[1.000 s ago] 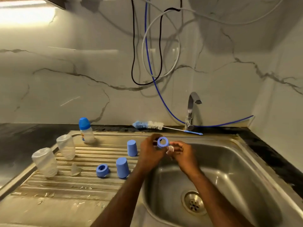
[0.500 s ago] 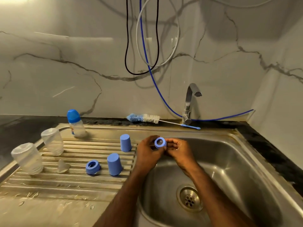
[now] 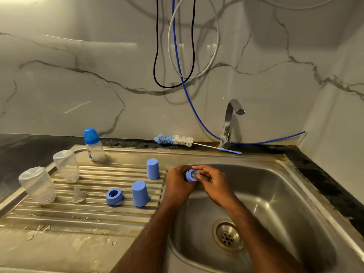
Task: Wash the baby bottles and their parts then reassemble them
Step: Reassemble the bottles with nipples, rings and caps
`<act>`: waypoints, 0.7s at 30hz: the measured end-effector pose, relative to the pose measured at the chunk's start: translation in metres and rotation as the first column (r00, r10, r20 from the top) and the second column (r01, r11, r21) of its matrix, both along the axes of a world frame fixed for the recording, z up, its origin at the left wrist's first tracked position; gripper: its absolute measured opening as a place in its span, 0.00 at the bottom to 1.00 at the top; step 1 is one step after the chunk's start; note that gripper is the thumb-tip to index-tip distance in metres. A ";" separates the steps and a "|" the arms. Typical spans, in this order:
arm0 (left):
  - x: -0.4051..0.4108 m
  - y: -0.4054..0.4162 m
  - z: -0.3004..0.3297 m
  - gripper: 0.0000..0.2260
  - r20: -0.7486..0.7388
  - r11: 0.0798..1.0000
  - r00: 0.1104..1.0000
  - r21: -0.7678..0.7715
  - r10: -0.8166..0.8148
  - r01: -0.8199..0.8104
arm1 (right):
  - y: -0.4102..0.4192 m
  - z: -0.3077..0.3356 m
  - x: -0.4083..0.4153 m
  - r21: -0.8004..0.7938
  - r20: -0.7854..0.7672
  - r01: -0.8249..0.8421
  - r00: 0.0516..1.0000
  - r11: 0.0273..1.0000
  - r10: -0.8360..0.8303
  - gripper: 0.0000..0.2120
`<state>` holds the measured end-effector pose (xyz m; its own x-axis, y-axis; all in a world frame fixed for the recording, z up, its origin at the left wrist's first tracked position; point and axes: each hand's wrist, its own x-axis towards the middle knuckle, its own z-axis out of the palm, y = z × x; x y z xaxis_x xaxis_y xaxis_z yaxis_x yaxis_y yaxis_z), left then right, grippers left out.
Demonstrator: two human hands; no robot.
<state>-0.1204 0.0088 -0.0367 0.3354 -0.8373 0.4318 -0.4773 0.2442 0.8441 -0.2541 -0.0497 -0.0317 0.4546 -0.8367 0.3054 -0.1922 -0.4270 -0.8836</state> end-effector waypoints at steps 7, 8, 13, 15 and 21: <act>-0.006 0.002 0.000 0.17 -0.075 0.997 0.995 -0.043 -0.071 0.068 | -0.008 0.001 -0.008 -0.242 -0.029 0.105 0.993 0.965 -0.115 0.06; -0.007 0.002 0.000 0.16 -0.118 0.995 0.989 -0.057 -0.088 0.082 | -0.009 0.001 -0.007 -0.192 0.017 0.113 0.994 0.975 -0.112 0.05; -0.007 0.002 -0.001 0.19 -0.567 0.969 0.787 -0.101 -0.242 0.226 | -0.009 0.003 -0.003 -0.028 0.128 0.147 0.982 0.989 -0.143 0.03; -0.007 0.000 -0.002 0.19 -0.649 0.959 0.710 -0.119 -0.272 0.259 | -0.008 0.004 -0.003 -0.126 0.112 0.169 0.982 0.978 -0.155 0.03; -0.007 -0.001 -0.004 0.17 -0.697 0.946 0.658 -0.093 -0.284 0.310 | -0.005 0.010 -0.008 -0.245 0.079 0.139 0.989 0.960 -0.123 0.06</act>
<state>-0.1272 0.0077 -0.0408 0.2574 -0.9544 0.1511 0.3410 0.2360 0.9100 -0.2619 -0.0545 -0.0216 0.3193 -0.7815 0.5359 -0.2089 -0.6097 -0.7646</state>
